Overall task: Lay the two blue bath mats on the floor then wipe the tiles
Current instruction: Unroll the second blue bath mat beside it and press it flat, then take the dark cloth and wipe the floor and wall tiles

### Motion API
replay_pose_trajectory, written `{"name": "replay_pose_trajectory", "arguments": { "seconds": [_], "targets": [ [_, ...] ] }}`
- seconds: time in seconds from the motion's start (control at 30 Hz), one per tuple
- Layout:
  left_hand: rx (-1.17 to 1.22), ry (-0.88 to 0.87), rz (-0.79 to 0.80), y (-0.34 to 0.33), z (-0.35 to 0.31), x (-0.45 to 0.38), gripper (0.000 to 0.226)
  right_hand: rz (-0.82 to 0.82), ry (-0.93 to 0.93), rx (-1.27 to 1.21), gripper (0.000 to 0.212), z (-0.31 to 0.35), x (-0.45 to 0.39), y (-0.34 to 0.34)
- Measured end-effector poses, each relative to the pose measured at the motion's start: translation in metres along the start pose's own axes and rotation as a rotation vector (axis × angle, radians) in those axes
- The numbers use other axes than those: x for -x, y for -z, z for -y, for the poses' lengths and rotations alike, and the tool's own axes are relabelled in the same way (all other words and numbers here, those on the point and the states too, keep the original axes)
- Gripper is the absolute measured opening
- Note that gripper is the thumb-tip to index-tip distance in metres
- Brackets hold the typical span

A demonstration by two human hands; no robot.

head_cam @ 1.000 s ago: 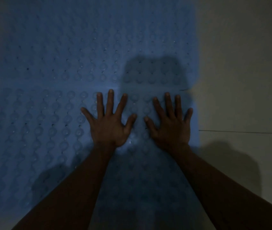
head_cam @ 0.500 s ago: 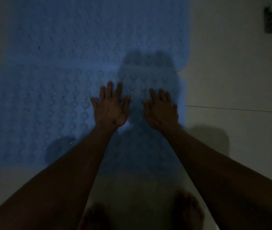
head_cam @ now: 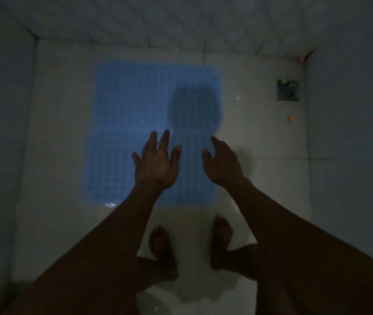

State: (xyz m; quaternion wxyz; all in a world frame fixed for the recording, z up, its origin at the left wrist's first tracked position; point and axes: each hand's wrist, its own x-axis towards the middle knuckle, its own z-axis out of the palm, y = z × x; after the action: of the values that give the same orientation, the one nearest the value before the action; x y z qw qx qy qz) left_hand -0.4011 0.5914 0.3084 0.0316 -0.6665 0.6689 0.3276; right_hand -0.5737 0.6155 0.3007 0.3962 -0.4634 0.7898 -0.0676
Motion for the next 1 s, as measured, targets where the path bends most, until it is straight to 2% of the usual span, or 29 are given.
{"name": "replay_pose_trajectory", "arguments": {
  "seconds": [0.17,0.27,0.37,0.53,0.67,1.0],
  "targets": [
    [0.030,-0.075,-0.017,0.151,-0.065,0.069,0.066,-0.010,0.056,-0.024,0.062,0.101,0.091,0.132],
    [0.052,-0.162,-0.114,0.250,-0.110,0.094,0.066,-0.054,0.099,-0.029,0.063,0.166,0.135,0.219],
    [0.069,-0.291,-0.264,0.353,-0.165,0.117,0.066,-0.205,0.183,-0.042,0.063,0.227,0.177,0.313],
    [0.192,-0.478,-0.447,0.467,-0.249,0.142,0.064,-0.467,0.290,-0.132,0.062,0.294,0.228,0.433],
    [0.233,-0.615,-0.496,0.501,-0.298,0.165,0.065,-0.592,0.324,-0.198,0.062,0.305,0.262,0.484],
    [0.207,-0.767,-0.509,0.501,-0.405,0.163,0.064,-0.601,0.242,-0.406,0.062,0.250,0.266,0.579]
  ]
}}
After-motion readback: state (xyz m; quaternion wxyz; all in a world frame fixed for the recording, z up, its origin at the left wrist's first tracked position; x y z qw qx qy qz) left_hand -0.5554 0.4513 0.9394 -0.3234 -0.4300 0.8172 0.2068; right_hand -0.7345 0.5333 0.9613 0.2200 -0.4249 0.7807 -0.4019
